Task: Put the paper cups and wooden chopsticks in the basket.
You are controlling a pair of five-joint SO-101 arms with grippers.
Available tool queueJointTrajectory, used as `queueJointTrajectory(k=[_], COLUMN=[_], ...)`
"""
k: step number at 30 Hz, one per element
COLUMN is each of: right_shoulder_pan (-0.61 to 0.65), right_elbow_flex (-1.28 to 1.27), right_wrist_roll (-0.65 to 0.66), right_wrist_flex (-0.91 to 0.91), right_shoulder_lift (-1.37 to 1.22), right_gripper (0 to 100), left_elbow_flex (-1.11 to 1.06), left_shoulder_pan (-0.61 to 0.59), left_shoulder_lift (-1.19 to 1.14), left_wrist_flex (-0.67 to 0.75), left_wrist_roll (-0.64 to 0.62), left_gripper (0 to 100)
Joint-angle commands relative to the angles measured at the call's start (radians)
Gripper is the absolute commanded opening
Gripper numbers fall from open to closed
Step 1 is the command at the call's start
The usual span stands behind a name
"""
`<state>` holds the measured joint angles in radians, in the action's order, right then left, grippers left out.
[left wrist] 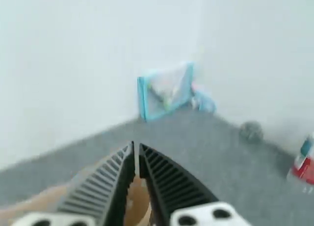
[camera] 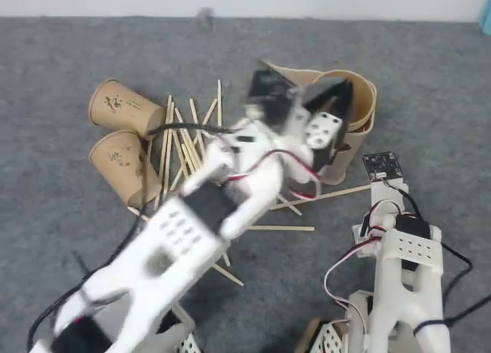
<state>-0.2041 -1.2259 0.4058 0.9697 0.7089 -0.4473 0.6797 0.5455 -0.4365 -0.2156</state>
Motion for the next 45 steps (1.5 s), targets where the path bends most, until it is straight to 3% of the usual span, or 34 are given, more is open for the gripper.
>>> queueJointTrajectory(k=[1, 6, 10, 16, 22, 28, 36, 39, 45], right_shoulder_pan=[0.013, 0.013, 0.013, 0.013, 0.013, 0.012, 0.012, 0.012, 0.013], right_elbow_flex=[0.006, 0.006, 0.006, 0.005, 0.005, 0.003, 0.003, 0.003, 0.003], right_wrist_roll=[0.012, 0.015, 0.017, 0.014, 0.012, 0.011, 0.011, 0.011, 0.011], right_wrist_flex=[-0.018, -0.018, -0.018, -0.013, -0.012, -0.007, 0.001, -0.002, -0.004], right_shoulder_lift=[0.03, 0.03, 0.03, 0.03, 0.03, 0.03, 0.03, 0.03, 0.03], right_gripper=[0.8, 0.8, 0.8, 0.8, 0.8, 0.8, 0.8, 0.8, 0.8], left_elbow_flex=[0.124, 0.16, 0.142, 0.018, -0.024, 0.067, 0.392, 0.555, 0.934], left_shoulder_pan=[-0.015, -0.164, -0.405, -0.741, -0.927, -1.036, -1.103, -1.112, -1.1], left_shoulder_lift=[0.166, 0.351, 0.433, 0.404, 0.218, -0.091, -0.578, -0.73, -0.996], left_wrist_flex=[-0.178, -0.413, -0.525, -0.516, -0.485, -0.479, -0.506, -0.626, -0.996], left_wrist_roll=[-0.002, -0.002, -0.002, 0.006, 0.114, 0.161, 0.226, 0.252, 0.295], left_gripper=[1, 1, 1, 1, 1, 1, 1, 1, 1])
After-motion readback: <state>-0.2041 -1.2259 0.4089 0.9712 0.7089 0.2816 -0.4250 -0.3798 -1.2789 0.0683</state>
